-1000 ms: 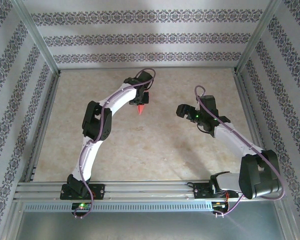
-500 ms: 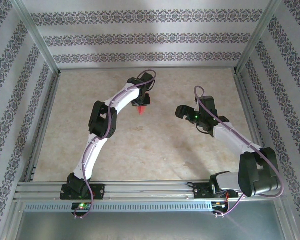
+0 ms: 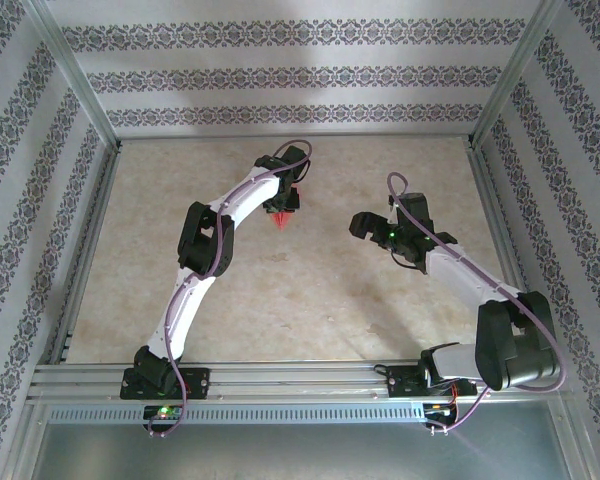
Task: Fold a paper plane with a square sheet of paper (pick it up from the middle)
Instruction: Move the paper plane to the top-center of the table.
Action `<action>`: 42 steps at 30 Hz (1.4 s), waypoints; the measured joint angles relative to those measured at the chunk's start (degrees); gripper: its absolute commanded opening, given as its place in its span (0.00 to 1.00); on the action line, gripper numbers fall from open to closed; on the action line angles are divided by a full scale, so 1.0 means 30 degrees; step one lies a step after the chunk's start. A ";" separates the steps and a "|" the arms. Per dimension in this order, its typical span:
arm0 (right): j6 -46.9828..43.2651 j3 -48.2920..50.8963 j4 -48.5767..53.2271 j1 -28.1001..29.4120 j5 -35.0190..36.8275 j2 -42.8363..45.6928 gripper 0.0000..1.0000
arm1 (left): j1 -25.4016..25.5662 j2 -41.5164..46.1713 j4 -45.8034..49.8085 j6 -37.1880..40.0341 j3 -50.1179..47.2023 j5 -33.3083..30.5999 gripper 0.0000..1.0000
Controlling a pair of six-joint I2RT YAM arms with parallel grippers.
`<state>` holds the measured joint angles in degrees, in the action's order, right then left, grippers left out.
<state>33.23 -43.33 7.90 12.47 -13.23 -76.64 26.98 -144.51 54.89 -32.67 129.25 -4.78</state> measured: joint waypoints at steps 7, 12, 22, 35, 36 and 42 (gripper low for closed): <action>0.0007 0.0000 -0.0007 0.0000 -0.0124 -0.0226 0.98 | -0.0022 0.0146 -0.0444 -0.0583 -0.0474 0.0131 0.33; 0.0015 0.0007 -0.0066 0.0000 -0.0189 -0.0226 0.98 | -0.0168 0.0634 -0.1311 -0.1005 -0.1472 0.0568 0.33; 0.0357 0.0007 -0.0284 0.0000 -0.0401 -0.0423 0.98 | -0.0160 0.0663 -0.1406 -0.1341 -0.1508 0.0510 0.37; 0.0437 0.0007 -0.0291 0.0000 -0.0401 -0.0525 0.98 | -0.0153 0.0656 -0.1428 0.0444 -0.1508 0.0583 0.32; 0.0437 0.0007 -0.0291 0.0000 -0.0401 -0.0525 0.98 | -0.0153 0.0656 -0.1435 0.0554 -0.1508 0.0590 0.32; 0.0444 0.0007 -0.0291 0.0000 -0.0401 -0.0532 0.98 | -0.0153 0.0656 -0.1443 0.1027 -0.1508 0.0663 0.33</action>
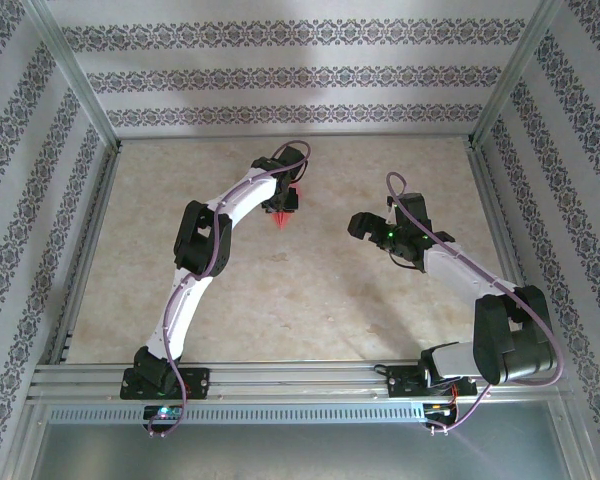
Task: Fold a paper plane with a square sheet of paper (pick it up from the middle)
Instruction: Move the paper plane to the top-center of the table, then reset both arms
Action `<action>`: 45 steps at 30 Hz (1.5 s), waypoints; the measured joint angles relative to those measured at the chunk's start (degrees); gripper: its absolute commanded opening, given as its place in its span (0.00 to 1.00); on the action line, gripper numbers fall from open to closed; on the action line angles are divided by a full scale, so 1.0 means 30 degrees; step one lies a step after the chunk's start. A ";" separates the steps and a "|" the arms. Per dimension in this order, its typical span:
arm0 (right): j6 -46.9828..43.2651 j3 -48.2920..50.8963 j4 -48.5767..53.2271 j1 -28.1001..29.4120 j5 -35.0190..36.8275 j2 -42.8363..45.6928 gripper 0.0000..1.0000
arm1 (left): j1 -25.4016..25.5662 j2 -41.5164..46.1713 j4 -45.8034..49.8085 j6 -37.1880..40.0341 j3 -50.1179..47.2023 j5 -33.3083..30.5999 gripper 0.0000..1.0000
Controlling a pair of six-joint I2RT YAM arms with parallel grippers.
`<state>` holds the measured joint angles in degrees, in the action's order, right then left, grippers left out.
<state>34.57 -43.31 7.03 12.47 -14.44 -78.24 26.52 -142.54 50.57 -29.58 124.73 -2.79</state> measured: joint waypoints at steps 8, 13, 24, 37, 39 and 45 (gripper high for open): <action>0.0073 -0.0007 0.0007 0.0000 0.0000 -0.0168 0.98 | 0.0015 -0.0087 0.0095 0.0233 0.0437 0.0211 0.37; 0.0364 -0.0007 0.0000 0.0007 0.0000 -0.0372 0.97 | 0.0007 -0.0087 0.0306 0.0226 0.0845 0.0248 0.39; 0.0503 -0.0007 -0.0007 0.0007 0.0000 -0.0372 0.98 | 0.0007 0.0517 0.1537 0.0211 0.1435 -0.0772 0.44; -0.2200 -0.2390 0.1020 -0.0379 0.2171 0.2368 0.98 | -0.0539 1.2247 -0.1275 0.0168 -0.6142 -0.2841 0.69; -0.2922 -0.2535 0.0984 -0.0503 0.3118 0.3198 0.98 | -0.1260 1.4870 -0.2645 0.0102 -0.9085 -0.3351 0.78; -0.4699 -0.1705 -0.0044 -0.0969 0.6725 0.5246 0.98 | -0.4189 2.1005 -0.6317 -0.0226 -1.8309 -0.5340 1.00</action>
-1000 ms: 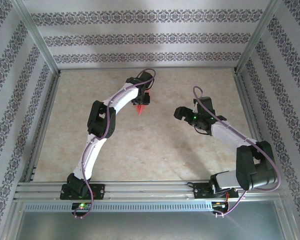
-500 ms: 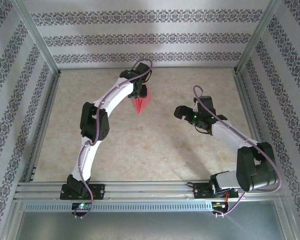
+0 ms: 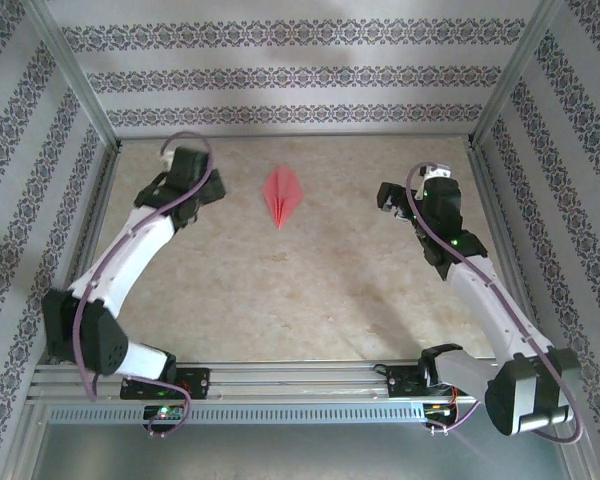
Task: Fold a paper plane with a square sheet of paper (pick it up from the middle)
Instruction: Reset both arms
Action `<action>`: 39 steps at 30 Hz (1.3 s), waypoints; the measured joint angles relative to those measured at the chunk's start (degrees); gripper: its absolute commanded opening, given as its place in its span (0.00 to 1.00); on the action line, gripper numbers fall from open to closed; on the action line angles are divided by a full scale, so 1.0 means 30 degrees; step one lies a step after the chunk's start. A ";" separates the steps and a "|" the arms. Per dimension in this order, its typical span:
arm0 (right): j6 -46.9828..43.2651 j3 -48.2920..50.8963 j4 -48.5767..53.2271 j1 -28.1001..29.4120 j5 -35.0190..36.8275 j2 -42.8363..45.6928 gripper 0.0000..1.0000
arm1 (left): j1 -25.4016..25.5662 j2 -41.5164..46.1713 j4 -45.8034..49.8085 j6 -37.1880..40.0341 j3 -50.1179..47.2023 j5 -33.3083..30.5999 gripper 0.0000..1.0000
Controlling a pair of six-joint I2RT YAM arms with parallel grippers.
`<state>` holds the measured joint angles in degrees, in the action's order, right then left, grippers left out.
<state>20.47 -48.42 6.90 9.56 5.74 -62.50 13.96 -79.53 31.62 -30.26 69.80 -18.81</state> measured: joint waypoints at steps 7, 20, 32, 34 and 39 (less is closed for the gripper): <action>-0.1566 0.3504 -0.2506 -0.1071 0.3643 0.0882 0.98 | -0.2484 0.6018 -0.4932 0.0838 -0.9449 -0.3082 0.99; -0.4197 0.7563 -0.9224 -0.2404 0.3439 -0.2120 0.98 | -0.4714 0.4736 -1.5883 0.5071 -1.5657 -0.2703 0.99; -0.5639 0.8480 -1.5504 -0.3526 -0.1800 -0.5355 0.98 | -0.4940 -0.0896 -2.6658 0.7861 -1.7857 0.3031 0.99; -0.5799 0.8830 -1.6473 -0.3526 -0.2361 -0.5865 0.98 | -0.4940 -0.1792 -2.7809 0.8051 -1.7850 0.3526 0.99; -0.6011 0.9194 -1.8535 -0.3526 -0.3395 -0.7614 0.98 | -0.4940 -0.3213 -2.9223 0.8393 -1.7762 0.4167 1.00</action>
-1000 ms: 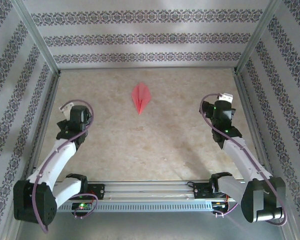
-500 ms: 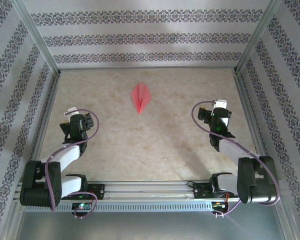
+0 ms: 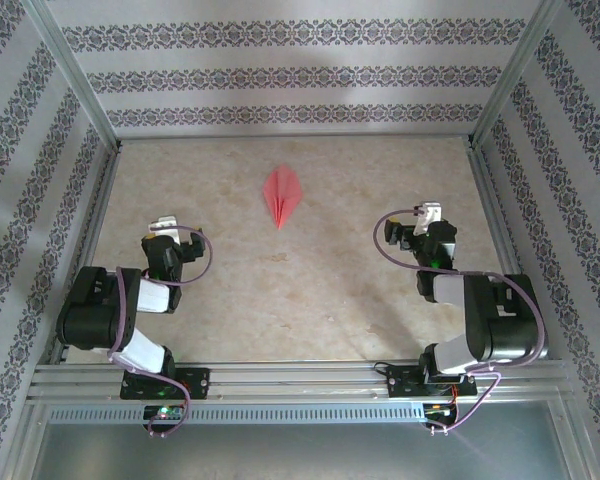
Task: Fold a paper plane with a square sheet of paper (pick it up from the middle)
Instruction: Reset both arms
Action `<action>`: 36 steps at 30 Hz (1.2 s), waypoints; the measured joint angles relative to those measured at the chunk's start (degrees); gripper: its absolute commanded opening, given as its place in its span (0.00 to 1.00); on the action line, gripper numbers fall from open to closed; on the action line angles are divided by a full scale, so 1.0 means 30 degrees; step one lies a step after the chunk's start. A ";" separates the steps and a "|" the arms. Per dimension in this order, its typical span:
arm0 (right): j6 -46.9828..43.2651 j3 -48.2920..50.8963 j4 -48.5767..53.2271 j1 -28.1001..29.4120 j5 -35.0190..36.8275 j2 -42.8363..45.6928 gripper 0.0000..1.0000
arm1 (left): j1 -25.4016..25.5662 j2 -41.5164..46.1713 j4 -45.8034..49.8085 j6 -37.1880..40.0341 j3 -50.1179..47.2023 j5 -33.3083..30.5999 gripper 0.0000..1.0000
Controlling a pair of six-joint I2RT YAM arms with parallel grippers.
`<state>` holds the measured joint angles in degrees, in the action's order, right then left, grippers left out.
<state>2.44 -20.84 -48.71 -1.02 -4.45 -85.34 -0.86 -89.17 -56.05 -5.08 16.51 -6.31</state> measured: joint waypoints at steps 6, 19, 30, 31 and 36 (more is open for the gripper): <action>-0.0036 -0.0029 -0.0437 0.0000 -0.0299 -0.0474 0.98 | 0.0197 -0.0503 -0.0029 0.0444 0.1056 0.0029 0.99; -0.0036 -0.0044 -0.0437 0.0000 -0.0306 -0.0466 0.98 | 0.0284 -0.0503 -0.0036 0.0852 0.1166 0.0051 0.99; -0.0036 -0.0051 -0.0437 0.0000 -0.0306 -0.0474 0.98 | 0.0291 -0.0517 0.0109 0.1071 0.1384 0.0270 0.99; -0.0036 -0.0051 -0.0437 0.0000 -0.0299 -0.0474 0.98 | 0.0291 -0.0517 0.0109 0.1071 0.1406 0.0270 0.99; -0.0036 -0.0051 -0.0437 0.0000 -0.0299 -0.0474 0.98 | 0.0291 -0.0517 0.0131 0.1071 0.1515 0.0270 0.99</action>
<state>2.33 -20.99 -50.02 -1.02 -5.34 -86.76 0.01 -90.72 -55.66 -1.87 21.06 -5.50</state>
